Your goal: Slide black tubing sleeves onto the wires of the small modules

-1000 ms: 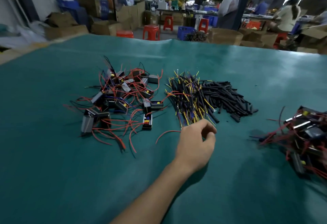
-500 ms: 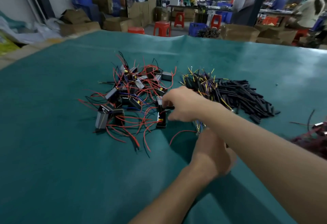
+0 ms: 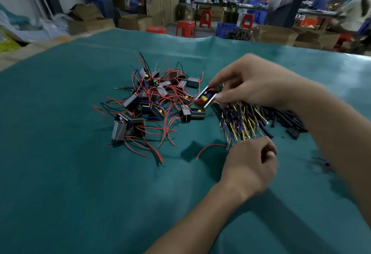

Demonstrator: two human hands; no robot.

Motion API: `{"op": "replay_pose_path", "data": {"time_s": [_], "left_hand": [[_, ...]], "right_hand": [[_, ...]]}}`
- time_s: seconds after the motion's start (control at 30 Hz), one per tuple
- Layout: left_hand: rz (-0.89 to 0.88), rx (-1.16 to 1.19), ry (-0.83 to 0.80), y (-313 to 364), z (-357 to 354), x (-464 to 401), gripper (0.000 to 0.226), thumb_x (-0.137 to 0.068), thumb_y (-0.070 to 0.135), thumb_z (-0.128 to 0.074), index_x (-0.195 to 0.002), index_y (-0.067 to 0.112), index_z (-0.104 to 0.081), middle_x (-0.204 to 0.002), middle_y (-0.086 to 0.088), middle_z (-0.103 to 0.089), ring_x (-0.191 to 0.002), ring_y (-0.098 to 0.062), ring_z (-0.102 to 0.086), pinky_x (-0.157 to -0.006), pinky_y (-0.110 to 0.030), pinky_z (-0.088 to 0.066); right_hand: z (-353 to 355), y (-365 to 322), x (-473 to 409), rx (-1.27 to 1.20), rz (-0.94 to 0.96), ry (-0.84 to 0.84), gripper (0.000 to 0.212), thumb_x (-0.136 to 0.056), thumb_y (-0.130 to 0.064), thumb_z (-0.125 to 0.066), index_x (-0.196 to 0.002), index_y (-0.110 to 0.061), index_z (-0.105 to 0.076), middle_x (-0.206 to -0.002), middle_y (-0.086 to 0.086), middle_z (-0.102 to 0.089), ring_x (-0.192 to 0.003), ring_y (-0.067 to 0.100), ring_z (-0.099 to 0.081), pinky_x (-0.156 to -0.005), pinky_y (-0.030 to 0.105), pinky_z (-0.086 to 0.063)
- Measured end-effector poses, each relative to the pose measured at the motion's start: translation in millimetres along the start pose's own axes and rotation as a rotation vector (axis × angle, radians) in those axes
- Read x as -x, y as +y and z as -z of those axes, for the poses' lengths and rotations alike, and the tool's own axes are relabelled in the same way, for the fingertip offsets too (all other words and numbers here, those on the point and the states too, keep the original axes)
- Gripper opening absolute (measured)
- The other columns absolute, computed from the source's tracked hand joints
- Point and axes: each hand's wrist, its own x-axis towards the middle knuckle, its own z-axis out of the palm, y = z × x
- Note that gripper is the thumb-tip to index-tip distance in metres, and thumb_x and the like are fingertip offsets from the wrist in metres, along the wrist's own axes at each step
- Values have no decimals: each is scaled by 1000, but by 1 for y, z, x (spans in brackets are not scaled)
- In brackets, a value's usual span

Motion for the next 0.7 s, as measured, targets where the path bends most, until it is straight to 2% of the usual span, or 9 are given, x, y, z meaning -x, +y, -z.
{"op": "replay_pose_path", "data": {"time_s": [0.07, 0.13, 0.23, 0.33, 0.4, 0.5, 0.57, 0.63, 0.7], "left_hand": [[11, 83, 75, 0, 1, 1, 12, -90, 17, -56, -87, 18, -68, -72, 6, -64, -65, -7, -54, -66, -19, -48], [13, 115, 195, 1, 3, -1, 10, -89, 21, -57, -87, 19, -67, -68, 8, -62, -61, -7, -55, -63, -20, -47], [35, 277, 372, 4, 12, -6, 17, -87, 37, -55, -95, 24, -62, -73, 4, -68, -67, -18, -66, -65, -35, -55], [15, 501, 385, 13, 21, -10, 24, -88, 50, -56, -105, 33, -58, -85, 3, -72, -74, -27, -70, -61, -44, -56], [51, 490, 445, 15, 31, -15, 20, -89, 51, -57, -98, 33, -61, -84, 5, -71, -74, -25, -70, -63, -48, -57], [156, 360, 601, 10, 64, -27, 19, -87, 41, -53, -83, 23, -60, -79, -1, -69, -74, -25, -68, -69, -60, -57], [204, 219, 631, 4, 97, -34, 22, -83, 38, -50, -78, 18, -57, -78, -6, -69, -75, -30, -69, -71, -57, -56], [229, 35, 614, -5, 128, -37, 28, -78, 38, -49, -70, 12, -57, -65, 3, -65, -70, -28, -62, -68, -44, -51], [268, -65, 592, -12, 145, -36, 33, -76, 37, -48, -68, 9, -63, -60, 6, -65, -68, -25, -59, -64, -39, -46]], "right_hand": [[17, 7, 20, -148, -13, 41, 25, -85, -16, -80, -109, -21, -76, -76, 2, -78, -68, 11, -69, -69, 25, -52], [27, 20, 40, -289, -46, 79, 32, -76, -21, -80, -108, -20, -76, -79, 9, -78, -68, 18, -69, -61, 24, -52], [26, 46, 64, -463, -119, 206, 34, -69, -22, -78, -102, -15, -77, -76, 15, -76, -58, 14, -62, -47, 16, -44], [2, 62, 72, -598, -179, 291, 27, -78, -6, -76, -105, -5, -73, -68, 13, -72, -49, 10, -54, -41, 16, -39], [-17, 59, 67, -609, -178, 250, 18, -84, -3, -74, -103, -4, -71, -62, 10, -69, -45, 9, -51, -42, 19, -40], [-30, 46, 42, -477, -107, 126, 8, -91, -15, -73, -98, -11, -76, -72, 17, -73, -52, 15, -58, -44, 24, -46], [-32, 46, 14, -285, -76, 203, 8, -92, -22, -72, -92, -16, -78, -74, 5, -76, -64, 16, -65, -55, 25, -49], [-35, 48, -18, 115, -36, 271, 10, -90, -24, -70, -96, -23, -78, -78, -8, -71, -84, 19, -65, -75, 21, -44], [-45, 51, -44, 512, -19, 163, 24, -89, -21, -65, -111, -24, -73, -99, -1, -69, -108, 30, -56, -93, 31, -45]]}}
